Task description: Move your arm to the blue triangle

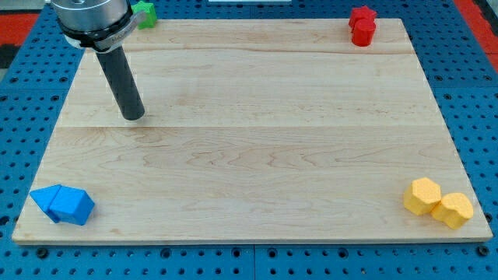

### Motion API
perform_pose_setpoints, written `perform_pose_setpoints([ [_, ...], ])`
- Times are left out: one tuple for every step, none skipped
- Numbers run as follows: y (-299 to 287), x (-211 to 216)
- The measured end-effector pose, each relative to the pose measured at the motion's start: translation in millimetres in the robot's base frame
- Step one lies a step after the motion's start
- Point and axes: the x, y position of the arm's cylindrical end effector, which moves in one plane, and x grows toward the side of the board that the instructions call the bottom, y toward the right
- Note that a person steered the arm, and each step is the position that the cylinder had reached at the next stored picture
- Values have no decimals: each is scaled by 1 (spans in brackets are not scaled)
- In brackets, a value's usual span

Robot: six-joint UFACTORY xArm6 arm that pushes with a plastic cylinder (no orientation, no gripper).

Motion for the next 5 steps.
perform_pose_setpoints([
  [-2,0],
  [-37,10],
  [-45,18],
  [-41,60],
  [-73,86],
])
